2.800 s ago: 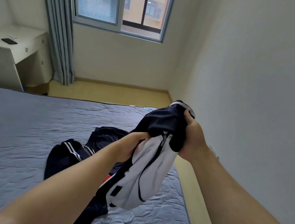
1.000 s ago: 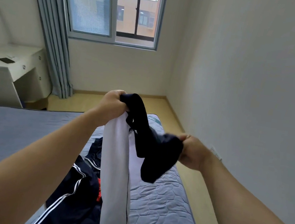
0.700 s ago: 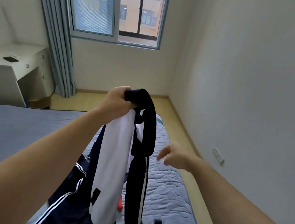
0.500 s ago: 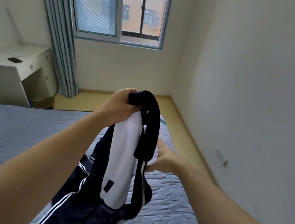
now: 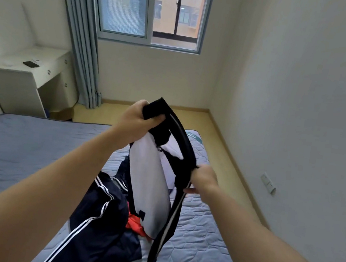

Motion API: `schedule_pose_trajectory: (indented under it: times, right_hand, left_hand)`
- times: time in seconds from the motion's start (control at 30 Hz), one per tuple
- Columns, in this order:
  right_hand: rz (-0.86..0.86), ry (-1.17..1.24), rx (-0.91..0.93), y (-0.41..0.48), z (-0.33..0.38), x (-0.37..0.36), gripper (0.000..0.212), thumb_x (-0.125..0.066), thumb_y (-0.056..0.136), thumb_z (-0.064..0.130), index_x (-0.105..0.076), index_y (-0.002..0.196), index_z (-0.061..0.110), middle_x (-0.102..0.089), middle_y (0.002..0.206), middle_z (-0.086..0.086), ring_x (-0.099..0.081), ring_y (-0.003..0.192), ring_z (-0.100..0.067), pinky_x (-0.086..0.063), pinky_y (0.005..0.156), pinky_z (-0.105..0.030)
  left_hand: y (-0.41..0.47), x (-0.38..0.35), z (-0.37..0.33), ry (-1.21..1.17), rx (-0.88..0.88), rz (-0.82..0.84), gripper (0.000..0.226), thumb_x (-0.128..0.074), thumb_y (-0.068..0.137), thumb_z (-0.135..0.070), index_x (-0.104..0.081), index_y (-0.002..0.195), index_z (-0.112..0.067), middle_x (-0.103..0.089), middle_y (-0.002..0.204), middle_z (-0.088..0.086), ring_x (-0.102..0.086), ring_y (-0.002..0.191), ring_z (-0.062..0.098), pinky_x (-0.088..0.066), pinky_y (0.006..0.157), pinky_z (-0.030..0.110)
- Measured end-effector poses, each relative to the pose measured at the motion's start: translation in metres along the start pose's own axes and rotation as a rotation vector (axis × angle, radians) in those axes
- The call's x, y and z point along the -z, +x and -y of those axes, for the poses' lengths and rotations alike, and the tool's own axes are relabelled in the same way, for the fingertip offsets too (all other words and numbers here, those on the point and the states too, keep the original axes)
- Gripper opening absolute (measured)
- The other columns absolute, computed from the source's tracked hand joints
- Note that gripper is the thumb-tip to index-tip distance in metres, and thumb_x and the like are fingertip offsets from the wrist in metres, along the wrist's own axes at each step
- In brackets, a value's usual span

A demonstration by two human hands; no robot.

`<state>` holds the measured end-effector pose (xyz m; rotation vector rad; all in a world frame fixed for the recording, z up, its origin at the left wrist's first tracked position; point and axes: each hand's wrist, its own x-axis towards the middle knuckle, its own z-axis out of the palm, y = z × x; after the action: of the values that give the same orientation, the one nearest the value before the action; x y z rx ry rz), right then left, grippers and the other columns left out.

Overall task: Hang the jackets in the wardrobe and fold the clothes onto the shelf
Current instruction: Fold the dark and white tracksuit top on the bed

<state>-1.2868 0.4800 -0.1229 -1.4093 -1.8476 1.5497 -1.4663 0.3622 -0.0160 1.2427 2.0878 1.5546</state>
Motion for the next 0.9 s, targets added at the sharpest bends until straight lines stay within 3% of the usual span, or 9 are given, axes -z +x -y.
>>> schedule_pose_trajectory:
  times: [0.13, 0.23, 0.3, 0.47, 0.53, 0.6, 0.7, 0.8, 0.9]
  right_hand:
    - [-0.262, 0.140, 0.087, 0.017, 0.006, 0.035, 0.024, -0.044, 0.099, 0.017, -0.065, 0.104, 0.006, -0.066, 0.102, -0.017, -0.066, 0.088, -0.036, -0.061, 0.065, -0.053]
    - [-0.431, -0.140, 0.271, 0.026, 0.003, 0.058, 0.027, -0.042, 0.101, 0.030, -0.056, 0.093, 0.008, -0.059, 0.080, -0.004, -0.059, 0.087, -0.036, -0.046, 0.070, -0.036]
    - [-0.450, -0.288, 0.403, 0.028, -0.002, 0.071, 0.029, -0.049, 0.100, 0.034, -0.055, 0.088, 0.009, -0.056, 0.076, -0.001, -0.053, 0.080, -0.032, -0.033, 0.065, -0.034]
    - [-0.402, -0.786, 0.646, 0.025, -0.016, 0.095, 0.035, -0.050, 0.100, 0.040, -0.045, 0.081, 0.012, -0.058, 0.087, -0.017, -0.046, 0.077, -0.031, -0.031, 0.064, -0.036]
    - [-0.378, -0.842, 0.587, 0.024, -0.023, 0.101, 0.037, -0.046, 0.101, 0.043, -0.046, 0.083, 0.011, -0.061, 0.093, -0.019, -0.053, 0.084, -0.036, -0.032, 0.066, -0.036]
    - [-0.351, -0.853, 0.477, 0.024, -0.031, 0.105, 0.039, -0.041, 0.102, 0.047, -0.046, 0.085, 0.012, -0.062, 0.099, -0.019, -0.054, 0.088, -0.035, -0.035, 0.068, -0.037]
    - [-0.287, -0.888, 0.378, 0.020, -0.048, 0.106, 0.043, -0.035, 0.101, 0.052, -0.045, 0.082, 0.014, -0.062, 0.096, -0.016, -0.051, 0.083, -0.030, -0.039, 0.068, -0.036]
    - [-0.177, -0.946, 0.279, 0.013, -0.068, 0.106, 0.051, -0.030, 0.098, 0.058, -0.053, 0.084, 0.015, -0.060, 0.088, -0.011, -0.058, 0.080, -0.032, -0.048, 0.068, -0.037]
    - [-0.007, -1.022, 0.165, 0.012, -0.089, 0.106, 0.056, -0.030, 0.097, 0.059, -0.056, 0.076, 0.014, -0.063, 0.078, -0.009, -0.060, 0.067, -0.027, -0.046, 0.058, -0.032]
  left_hand:
    - [-0.003, 0.009, 0.028, 0.278, 0.103, 0.256, 0.041, -0.062, 0.076, 0.013, -0.049, 0.106, -0.011, -0.057, 0.086, 0.004, -0.054, 0.075, 0.020, -0.046, 0.055, 0.020]
    - [-0.009, 0.005, 0.060, 0.585, 0.031, 0.263, 0.031, -0.058, 0.085, 0.004, -0.056, 0.112, -0.010, -0.063, 0.097, 0.006, -0.059, 0.090, 0.029, -0.047, 0.076, 0.035]
    - [-0.011, 0.004, 0.079, 0.685, -0.014, 0.207, 0.016, -0.056, 0.085, 0.002, -0.065, 0.098, -0.004, -0.066, 0.093, 0.012, -0.060, 0.091, 0.033, -0.046, 0.076, 0.036]
    - [-0.014, 0.003, 0.103, 0.791, 0.084, 0.207, 0.014, -0.055, 0.089, -0.005, -0.064, 0.078, -0.007, -0.066, 0.084, 0.012, -0.059, 0.085, 0.034, -0.040, 0.067, 0.036]
    - [-0.019, -0.001, 0.111, 0.722, 0.174, 0.220, 0.024, -0.054, 0.098, -0.012, -0.065, 0.077, -0.011, -0.065, 0.080, 0.010, -0.058, 0.081, 0.031, -0.037, 0.063, 0.034]
    - [-0.027, -0.008, 0.119, 0.438, 0.276, 0.234, 0.028, -0.049, 0.103, -0.017, -0.064, 0.080, -0.017, -0.063, 0.077, 0.007, -0.058, 0.075, 0.027, -0.046, 0.061, 0.032]
    - [-0.046, -0.025, 0.136, 0.044, 0.447, 0.249, 0.020, -0.043, 0.106, -0.014, -0.064, 0.105, -0.016, -0.062, 0.085, 0.004, -0.060, 0.077, 0.018, -0.061, 0.064, 0.039]
    - [-0.059, -0.034, 0.161, 0.097, 0.452, 0.317, 0.021, -0.043, 0.106, -0.015, -0.062, 0.111, -0.007, -0.062, 0.101, 0.019, -0.063, 0.087, 0.029, -0.062, 0.070, 0.048]
    - [-0.072, -0.036, 0.186, 0.272, 0.445, 0.449, 0.021, -0.047, 0.105, -0.023, -0.067, 0.104, -0.016, -0.065, 0.105, 0.020, -0.067, 0.092, 0.033, -0.062, 0.061, 0.039]
